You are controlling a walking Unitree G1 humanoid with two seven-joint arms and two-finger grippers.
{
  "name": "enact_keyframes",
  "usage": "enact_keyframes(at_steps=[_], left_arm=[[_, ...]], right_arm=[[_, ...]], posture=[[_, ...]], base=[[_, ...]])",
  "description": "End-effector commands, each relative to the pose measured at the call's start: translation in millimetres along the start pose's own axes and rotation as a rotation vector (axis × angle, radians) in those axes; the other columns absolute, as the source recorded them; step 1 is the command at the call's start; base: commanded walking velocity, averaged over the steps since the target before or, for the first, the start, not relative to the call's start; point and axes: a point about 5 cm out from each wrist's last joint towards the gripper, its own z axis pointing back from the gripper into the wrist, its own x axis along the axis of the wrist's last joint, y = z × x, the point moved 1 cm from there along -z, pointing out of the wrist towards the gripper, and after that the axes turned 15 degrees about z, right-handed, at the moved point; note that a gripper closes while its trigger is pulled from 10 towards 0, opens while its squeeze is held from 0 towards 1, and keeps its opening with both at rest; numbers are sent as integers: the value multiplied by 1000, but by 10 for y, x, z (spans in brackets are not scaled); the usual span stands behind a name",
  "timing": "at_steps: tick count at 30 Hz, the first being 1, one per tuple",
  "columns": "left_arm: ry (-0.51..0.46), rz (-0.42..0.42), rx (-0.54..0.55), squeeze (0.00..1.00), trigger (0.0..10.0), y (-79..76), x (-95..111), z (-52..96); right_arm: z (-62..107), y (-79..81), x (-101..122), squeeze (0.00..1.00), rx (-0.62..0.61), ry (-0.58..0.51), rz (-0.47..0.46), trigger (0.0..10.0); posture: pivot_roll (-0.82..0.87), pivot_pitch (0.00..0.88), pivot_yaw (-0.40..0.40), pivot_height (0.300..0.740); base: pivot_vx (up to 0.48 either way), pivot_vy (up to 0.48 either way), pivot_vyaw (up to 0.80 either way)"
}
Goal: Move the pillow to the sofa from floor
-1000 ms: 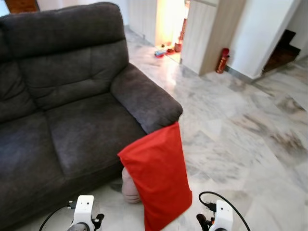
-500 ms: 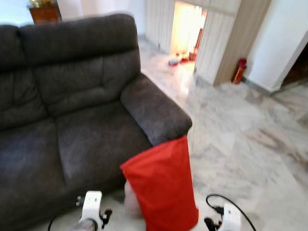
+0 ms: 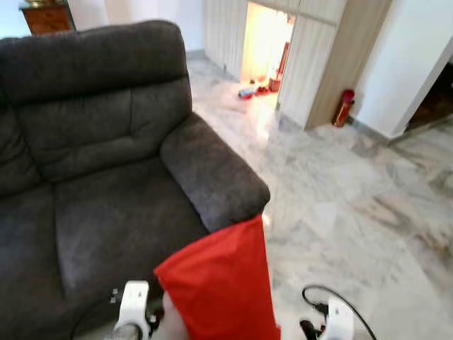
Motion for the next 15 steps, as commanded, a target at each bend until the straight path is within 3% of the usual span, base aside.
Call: enact_keyframes(at_steps=[1, 13, 15], left_arm=[[20, 1, -12, 0, 10000, -29, -46, 3], [22, 19, -7, 0, 10000, -34, -52, 2], [24, 19, -8, 0, 10000, -34, -54, 3]], right_arm=[[-8, 26, 26, 0, 6, -7, -1, 10000], [-11, 43, 26, 0, 1, -4, -4, 10000], [-12, 47, 28, 0, 1, -4, -5, 10000]], posture=[[-13, 0, -84, 740], [-13, 0, -85, 740], [-13, 0, -85, 740]], base=[[0, 0, 0], [0, 0, 0], [0, 266, 0]])
